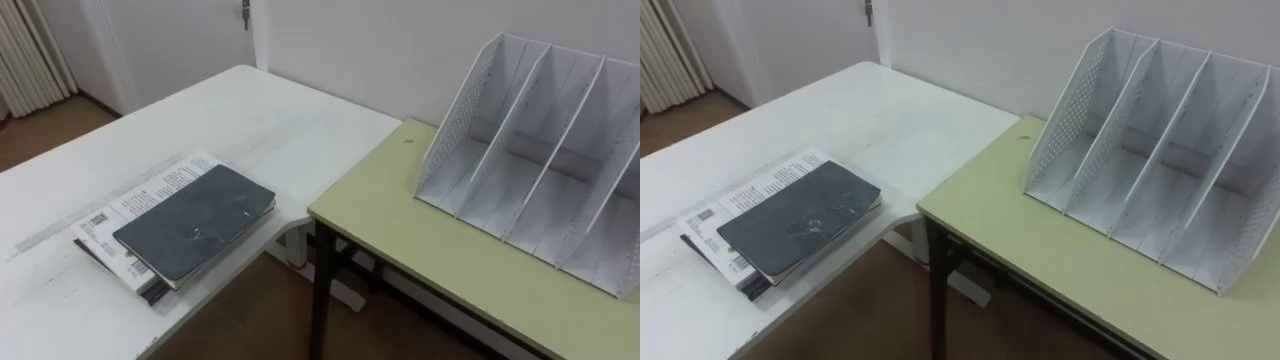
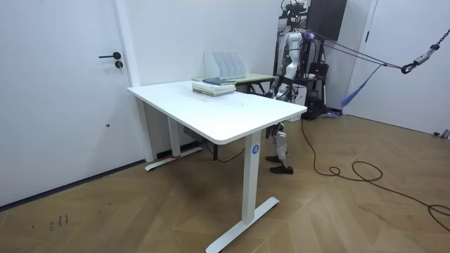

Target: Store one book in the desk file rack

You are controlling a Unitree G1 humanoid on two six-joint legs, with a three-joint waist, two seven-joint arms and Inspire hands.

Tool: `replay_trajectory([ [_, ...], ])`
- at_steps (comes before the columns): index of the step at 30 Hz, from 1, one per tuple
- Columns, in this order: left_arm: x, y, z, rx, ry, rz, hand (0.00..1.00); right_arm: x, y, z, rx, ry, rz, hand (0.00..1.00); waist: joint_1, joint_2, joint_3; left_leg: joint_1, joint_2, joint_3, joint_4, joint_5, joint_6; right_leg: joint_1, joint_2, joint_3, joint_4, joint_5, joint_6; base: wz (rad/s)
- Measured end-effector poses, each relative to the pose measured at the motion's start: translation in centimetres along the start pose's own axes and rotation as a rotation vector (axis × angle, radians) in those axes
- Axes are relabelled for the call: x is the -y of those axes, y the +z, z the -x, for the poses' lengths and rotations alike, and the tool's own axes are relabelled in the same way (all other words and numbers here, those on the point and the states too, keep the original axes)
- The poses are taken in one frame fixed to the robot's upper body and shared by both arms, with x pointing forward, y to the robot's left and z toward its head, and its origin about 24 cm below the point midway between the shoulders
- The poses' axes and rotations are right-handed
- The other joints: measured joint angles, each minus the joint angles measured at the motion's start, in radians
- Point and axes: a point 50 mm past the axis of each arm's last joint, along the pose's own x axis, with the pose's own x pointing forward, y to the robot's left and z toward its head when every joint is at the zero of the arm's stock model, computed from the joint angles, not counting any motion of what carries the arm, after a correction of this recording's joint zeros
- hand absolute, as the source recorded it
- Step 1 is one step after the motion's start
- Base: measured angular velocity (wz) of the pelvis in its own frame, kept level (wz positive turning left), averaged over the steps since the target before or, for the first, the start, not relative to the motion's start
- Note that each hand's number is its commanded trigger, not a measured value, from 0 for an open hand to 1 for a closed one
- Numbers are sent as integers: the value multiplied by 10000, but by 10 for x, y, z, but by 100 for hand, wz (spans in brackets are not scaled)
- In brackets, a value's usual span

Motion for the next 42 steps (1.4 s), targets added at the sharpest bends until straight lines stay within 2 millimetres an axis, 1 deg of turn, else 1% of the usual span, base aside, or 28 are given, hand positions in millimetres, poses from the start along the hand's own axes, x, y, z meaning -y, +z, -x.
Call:
replay_trajectory([
  [6, 5, -1, 0, -37, -112, 26, 0, 2, -1, 1, -15, -78, -100, 0, -102, 5, 3, -3, -1, -51, -17, 0, 0, 52, 42, 108, -2, 2, 2, 0],
  [9, 6, -2, 0, -76, -127, 88, 0, 3, -1, 1, -2, -115, -152, 0, -203, -39, -18, 21, -9, -140, -16, 1, -1, 50, 63, 191, -3, 0, -1, 6],
  [11, 6, -3, 0, -87, -85, 360, 0, 3, -2, 1, -8, -119, -162, 0, -195, -55, -9, 86, -6, -138, -18, 0, -1, 99, 71, 217, -8, -3, -6, -4],
  [13, 5, -3, 0, -72, 10, 588, 0, 2, -2, 1, -14, -110, -167, 0, -196, -89, -29, 123, -6, -139, -18, 0, -2, 127, 71, 225, -5, -23, -14, -2],
  [15, 3, -2, 0, 7, 187, 821, 0, 2, -3, 1, -11, -112, -182, 0, -194, -111, -27, 145, -4, -138, -17, 0, -2, 123, 72, 232, -8, -31, -18, 0],
  [20, -3, 4, 1, 277, 640, 749, 0, 2, -3, 1, 2, -136, -260, 0, -248, -119, -22, 115, -4, -155, -9, -1, -2, 111, 71, 233, -12, -33, -16, 1],
  [23, -15, 18, 3, 948, 1284, 569, 0, 1, -2, 1, 64, -80, -201, 0, -256, -148, -23, 31, -13, -205, -51, -1, -3, 93, 74, 230, 10, -31, -15, 6],
  [24, -22, 26, 6, 1386, 1707, 539, 0, 1, -2, 1, 129, -68, -172, 0, -260, -162, -30, -12, -15, -232, -35, 0, -2, 108, 77, 214, 43, -19, -13, 5],
  [25, -25, 31, 7, 1635, 1941, 531, 0, 1, -1, 1, 147, -69, -132, 0, -264, -184, -37, -17, -16, -232, -33, 1, -1, 104, 77, 216, 41, -13, -13, 0],
  [27, -33, 47, 11, 2505, 2649, 322, 0, 2, -1, 1, 236, -82, 62, 0, -297, -181, -50, 9, -24, -216, -21, 9, 6, 110, 74, 242, 33, -9, -10, 0],
  [29, -35, 55, 13, 2959, 2954, 90, 0, 2, 1, 1, 362, -86, 98, 0, -403, -162, -44, 15, -29, -213, -42, 11, 10, 113, 70, 245, 16, -7, -6, 0],
  [30, -34, 60, 13, 3182, 3019, -143, 0, 2, 1, 1, 421, -87, 118, 0, -503, -157, -41, 14, -31, -164, -51, 11, 11, 107, 68, 244, 15, -7, -4, 0],
  [33, -31, 72, 15, 3721, 3093, -682, 0, 2, 4, 1, 571, -82, 218, 0, -630, -135, -35, -6, -27, -140, -114, 12, 11, 47, 72, 263, 13, -8, -3, -5],
  [35, -31, 78, 17, 3982, 3211, -1317, 0, 1, 5, 1, 647, -63, 268, 0, -682, -146, -35, -14, -23, -143, -185, 21, 10, -26, 100, 376, 19, -7, -3, -8],
  [37, -34, 88, 23, 4428, 3598, -2113, 0, 1, 7, 1, 725, -49, 269, 0, -772, -138, -8, -41, -22, -142, -197, 36, 5, -61, 107, 418, 19, -7, -4, -3],
  [38, -36, 98, 28, 4858, 3943, -2746, 0, 1, 8, 0, 750, -42, 276, 0, -812, -174, 17, -43, -23, -142, -210, 42, 5, -63, 112, 454, 16, -6, -6, 0],
  [39, -37, 108, 34, 5272, 4288, -3347, 0, 1, 8, 0, 788, -37, 289, 0, -821, -186, 17, -32, -23, -134, -239, 42, 5, -62, 118, 484, 12, -6, -5, 0],
  [42, -36, 125, 42, 6101, 4973, -4151, 0, 0, 10, 0, 850, -26, 377, 0, -891, -194, 20, 28, -25, -127, -276, 43, 6, -42, 126, 548, 12, -6, -5, -8],
])
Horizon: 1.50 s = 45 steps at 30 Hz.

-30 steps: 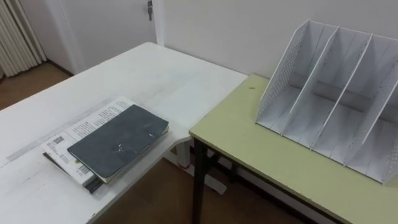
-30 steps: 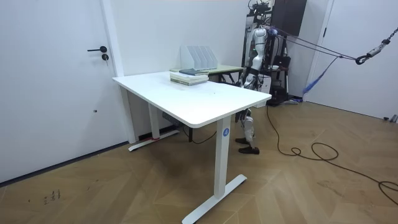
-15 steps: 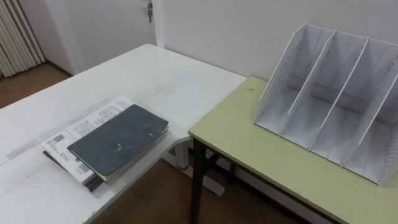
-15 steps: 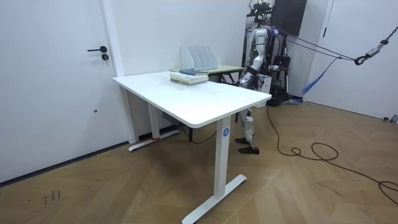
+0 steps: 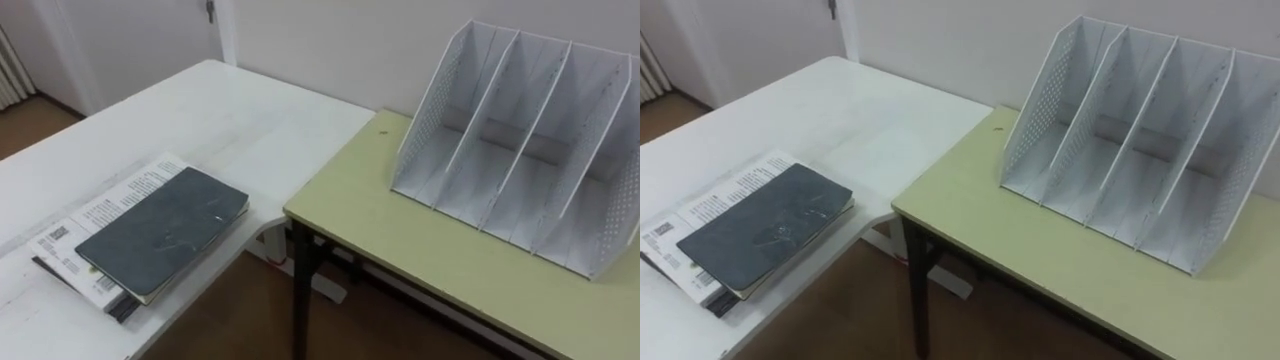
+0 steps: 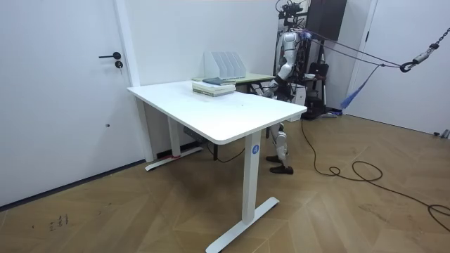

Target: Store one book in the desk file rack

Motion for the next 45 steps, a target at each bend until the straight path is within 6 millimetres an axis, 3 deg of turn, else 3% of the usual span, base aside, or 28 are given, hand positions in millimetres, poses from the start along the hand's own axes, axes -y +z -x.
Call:
replay_trajectory([
  [4, -9, 18, -1, 1045, 522, -1392, 0, 0, 4, -1, 160, -68, 99, 0, -239, 9, 16, -56, 0, -26, 0, 2, 2, -69, -5, -42, -4, 6, -4, 0],
  [9, -29, 38, -4, 2107, 2070, -2668, 0, 1, 4, 0, 141, -115, 109, 0, -217, 19, 17, -59, 7, -29, 1, 3, 2, -80, -3, -18, -11, 19, -17, -1],
  [17, -53, 56, 0, 2979, 4062, -2923, 0, 2, 4, 0, 130, -138, 156, 0, -218, 48, 15, -59, 9, -91, -2, 7, -1, -81, 0, -37, -5, 25, -24, 1],
  [21, -80, 73, 10, 3913, 6091, -3044, 0, 4, 3, 0, 79, -313, 178, 0, -264, 97, -17, -63, 14, -68, 12, 14, 1, -68, -3, -64, -7, 32, -31, 0],
  [31, -90, 71, 14, 4188, 7383, -3159, 0, 5, 1, 0, -29, -529, 123, 0, -232, 204, -79, 18, 22, -58, 27, 67, -30, -1, 0, -89, -8, 71, -70, 0],
  [34, -91, 71, 15, 4250, 7595, -3086, 0, 6, -1, 1, -90, -567, -29, 0, -190, 175, -40, 106, 22, -50, 30, 71, -34, -2, 0, -87, -16, 71, -72, 0],
  [45, -114, 46, 20, 3044, 9122, -2879, 0, 10, -5, 3, -95, -875, -298, 0, -190, 419, -81, 118, 23, -10, 23, 71, -34, -14, 16, -28, -29, 70, -72, 0],
])
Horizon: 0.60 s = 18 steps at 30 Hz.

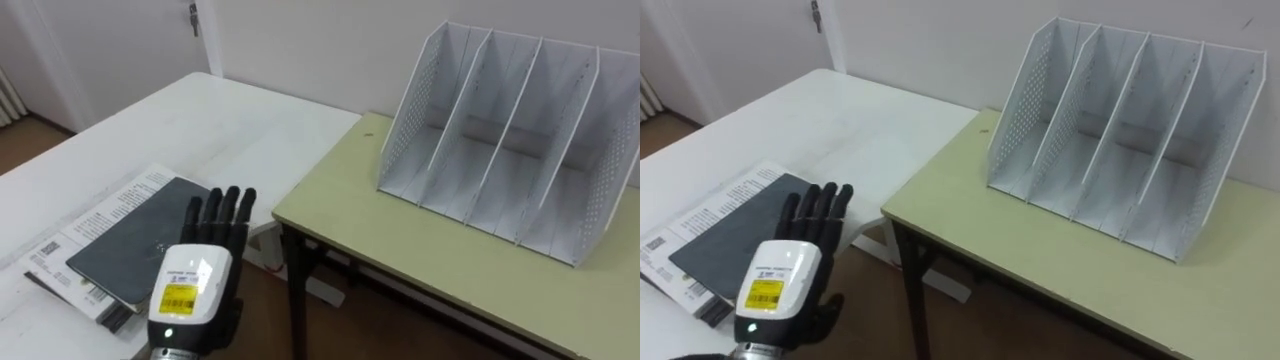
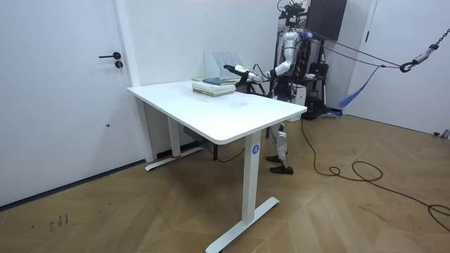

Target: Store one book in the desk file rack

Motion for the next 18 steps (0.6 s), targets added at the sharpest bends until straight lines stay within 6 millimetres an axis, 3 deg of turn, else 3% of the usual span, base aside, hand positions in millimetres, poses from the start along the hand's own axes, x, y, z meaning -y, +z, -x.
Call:
replay_trajectory([
  [10, -3, -7, -1, -320, 288, -99, 0, 1, 0, 0, -7, -33, 8, 0, 26, 21, -2, 11, 0, -42, -7, 0, 0, 8, 4, 29, 14, 0, 0, 0],
  [18, -13, -29, -2, -1366, 716, -300, 0, 2, -1, 0, -194, 10, -121, 0, 11, 27, -6, 6, -7, -63, -10, 0, 0, 14, 11, 89, 20, 8, -6, -2],
])
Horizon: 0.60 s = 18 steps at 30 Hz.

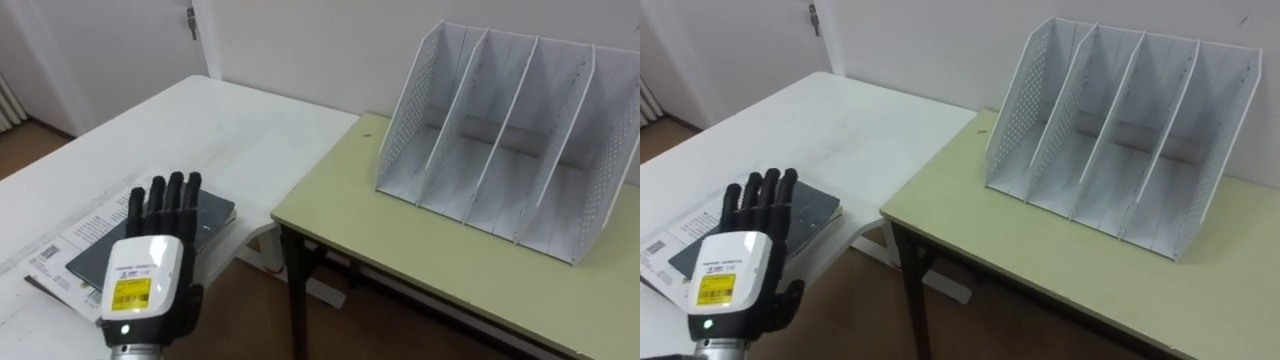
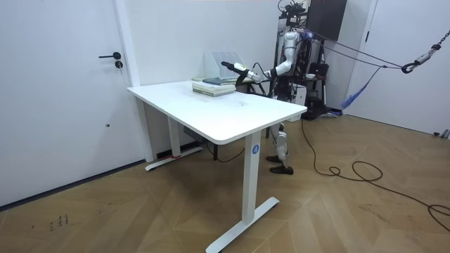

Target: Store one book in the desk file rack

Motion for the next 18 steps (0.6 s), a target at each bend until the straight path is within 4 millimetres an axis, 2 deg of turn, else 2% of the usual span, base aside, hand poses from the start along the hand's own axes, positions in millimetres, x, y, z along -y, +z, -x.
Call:
replay_trajectory([
  [7, 2, -8, 0, -624, -263, -289, 0, 1, -2, 0, -141, -47, -116, 0, -8, 24, 5, 14, 3, 38, 0, 0, 0, 77, 1, 8, 1, 8, 7, 0],
  [12, 13, -27, 9, -1997, -1160, -36, 0, 4, -3, 1, -201, -165, -330, 0, -87, 109, 19, 20, 2, 42, -58, 1, 1, 57, 10, 22, -1, 12, 7, -1],
  [18, 18, -30, 13, -2545, -1746, 324, 0, 4, -3, 0, -277, -259, -362, 0, -111, 62, 49, 16, -13, 59, -81, 43, 7, 1, -6, 11, -8, 12, 7, 0],
])
